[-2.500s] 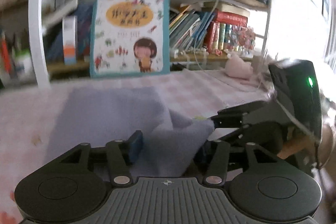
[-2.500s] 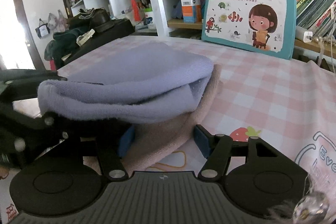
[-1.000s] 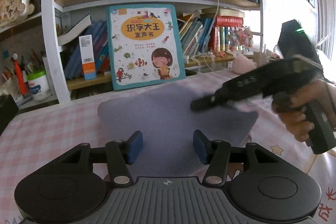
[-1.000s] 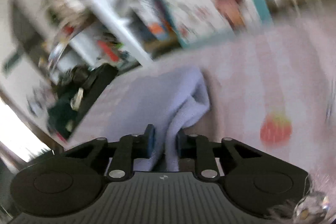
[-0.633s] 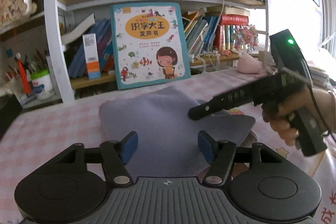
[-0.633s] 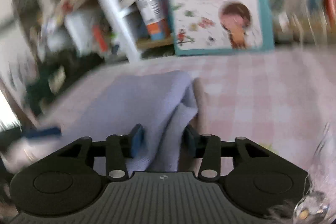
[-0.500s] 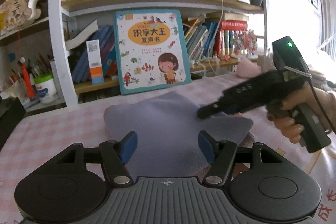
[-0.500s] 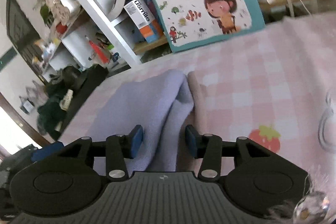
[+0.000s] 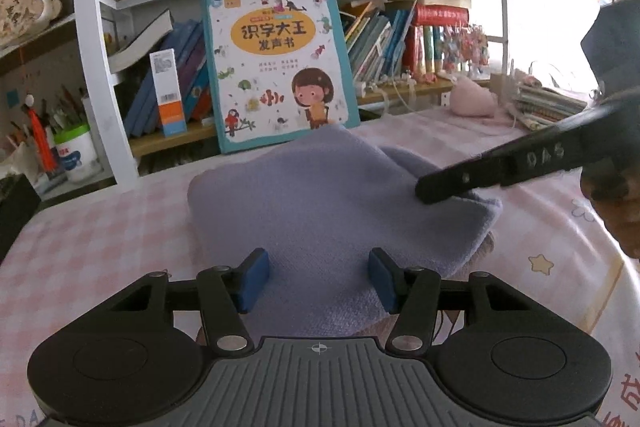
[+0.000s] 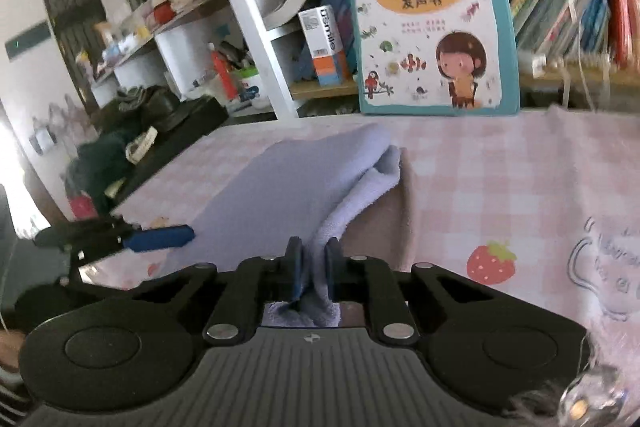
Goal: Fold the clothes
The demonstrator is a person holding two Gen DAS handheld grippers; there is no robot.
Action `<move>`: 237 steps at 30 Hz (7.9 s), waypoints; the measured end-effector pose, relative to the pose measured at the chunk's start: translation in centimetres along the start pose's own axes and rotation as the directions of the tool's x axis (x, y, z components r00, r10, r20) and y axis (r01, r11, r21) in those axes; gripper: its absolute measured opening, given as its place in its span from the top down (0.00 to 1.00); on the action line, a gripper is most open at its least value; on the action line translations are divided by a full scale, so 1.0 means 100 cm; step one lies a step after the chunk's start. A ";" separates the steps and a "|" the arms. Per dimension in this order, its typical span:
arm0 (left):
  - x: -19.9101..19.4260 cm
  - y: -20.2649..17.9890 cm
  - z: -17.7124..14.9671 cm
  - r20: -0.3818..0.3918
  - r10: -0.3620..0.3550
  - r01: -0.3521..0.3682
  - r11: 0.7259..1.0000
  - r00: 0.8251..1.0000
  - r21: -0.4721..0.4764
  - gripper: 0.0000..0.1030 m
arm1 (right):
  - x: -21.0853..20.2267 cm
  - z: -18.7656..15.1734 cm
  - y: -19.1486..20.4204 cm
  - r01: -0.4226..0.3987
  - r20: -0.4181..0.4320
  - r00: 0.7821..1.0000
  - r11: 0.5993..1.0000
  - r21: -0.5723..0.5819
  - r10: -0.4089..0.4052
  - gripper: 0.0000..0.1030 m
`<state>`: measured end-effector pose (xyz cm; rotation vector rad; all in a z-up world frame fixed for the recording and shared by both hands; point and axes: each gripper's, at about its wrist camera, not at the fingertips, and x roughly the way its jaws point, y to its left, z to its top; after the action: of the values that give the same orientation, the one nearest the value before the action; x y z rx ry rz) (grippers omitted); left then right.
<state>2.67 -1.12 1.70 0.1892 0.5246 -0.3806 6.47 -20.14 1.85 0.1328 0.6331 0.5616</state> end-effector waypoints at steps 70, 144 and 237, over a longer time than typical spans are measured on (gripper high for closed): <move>0.040 0.067 -0.004 -0.129 -0.201 0.125 0.887 0.971 -0.445 0.35 | 0.020 0.000 -0.002 -0.002 -0.145 0.989 1.000 0.006 0.003 0.67; 0.163 0.156 0.040 -0.004 -0.159 0.133 0.834 0.987 -0.535 0.37 | 0.141 0.084 -0.082 -0.077 -0.003 0.997 0.977 0.200 0.080 0.68; 0.044 0.043 -0.013 0.053 0.364 -0.339 0.904 0.930 -0.260 0.00 | 0.032 -0.019 0.025 0.429 0.265 0.882 0.897 -0.106 -0.390 0.00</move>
<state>7.30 1.78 -1.41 0.0207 0.4233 0.0316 6.35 -16.42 -0.71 -0.0886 0.3615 0.1771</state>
